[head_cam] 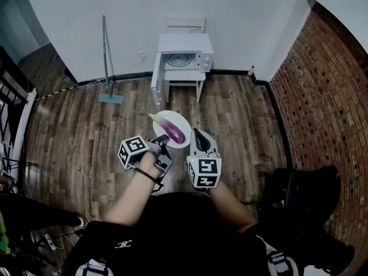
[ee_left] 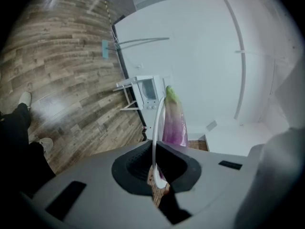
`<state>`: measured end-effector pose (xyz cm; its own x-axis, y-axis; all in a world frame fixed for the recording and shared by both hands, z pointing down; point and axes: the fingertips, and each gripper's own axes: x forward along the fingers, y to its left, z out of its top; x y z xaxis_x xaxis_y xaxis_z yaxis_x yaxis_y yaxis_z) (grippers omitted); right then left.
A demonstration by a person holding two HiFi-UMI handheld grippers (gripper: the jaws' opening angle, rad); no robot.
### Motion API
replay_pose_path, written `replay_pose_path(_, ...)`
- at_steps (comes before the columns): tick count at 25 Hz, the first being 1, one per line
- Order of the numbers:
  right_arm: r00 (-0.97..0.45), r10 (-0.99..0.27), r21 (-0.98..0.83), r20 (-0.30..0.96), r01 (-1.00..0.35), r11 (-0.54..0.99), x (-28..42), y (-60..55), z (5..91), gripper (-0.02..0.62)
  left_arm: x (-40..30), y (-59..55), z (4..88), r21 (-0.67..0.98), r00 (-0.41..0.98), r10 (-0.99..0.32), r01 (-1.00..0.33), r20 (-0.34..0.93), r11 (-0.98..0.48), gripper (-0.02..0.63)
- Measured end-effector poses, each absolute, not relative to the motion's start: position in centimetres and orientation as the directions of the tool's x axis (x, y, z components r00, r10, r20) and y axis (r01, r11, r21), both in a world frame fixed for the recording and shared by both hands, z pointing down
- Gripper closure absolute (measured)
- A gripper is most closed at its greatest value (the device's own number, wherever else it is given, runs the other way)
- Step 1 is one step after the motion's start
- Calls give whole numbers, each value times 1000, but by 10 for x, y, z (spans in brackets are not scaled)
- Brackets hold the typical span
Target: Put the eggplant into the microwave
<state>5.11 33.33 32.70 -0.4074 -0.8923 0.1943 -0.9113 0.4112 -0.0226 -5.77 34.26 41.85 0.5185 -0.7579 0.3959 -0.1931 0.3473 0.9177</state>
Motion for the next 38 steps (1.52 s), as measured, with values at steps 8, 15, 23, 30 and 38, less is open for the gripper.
replay_pose_path(8, -391, -896, -34, 209, -919, 393, 63, 329, 333, 589, -51, 339, 429, 902, 518, -740, -208, 429, 377, 591)
replay_pose_path(15, -344, -912, -31, 222, -938, 346, 79, 306, 339, 590, -41, 310, 436, 899, 551, -712, -232, 436, 372, 591)
replay_pose_path(23, -339, -911, -14, 236, -938, 346, 78, 252, 348, 590, -38, 246, 443, 905, 564, -709, -236, 423, 353, 591)
replay_pose_path(30, -338, -911, 16, 237, -936, 351, 72, 180, 342, 589, -39, 173, 443, 906, 579, -699, -232, 420, 353, 591)
replay_pose_path(38, -325, -911, 16, 253, -940, 340, 68, 93, 337, 589, -43, 89, 435, 912, 597, -689, -249, 410, 327, 591)
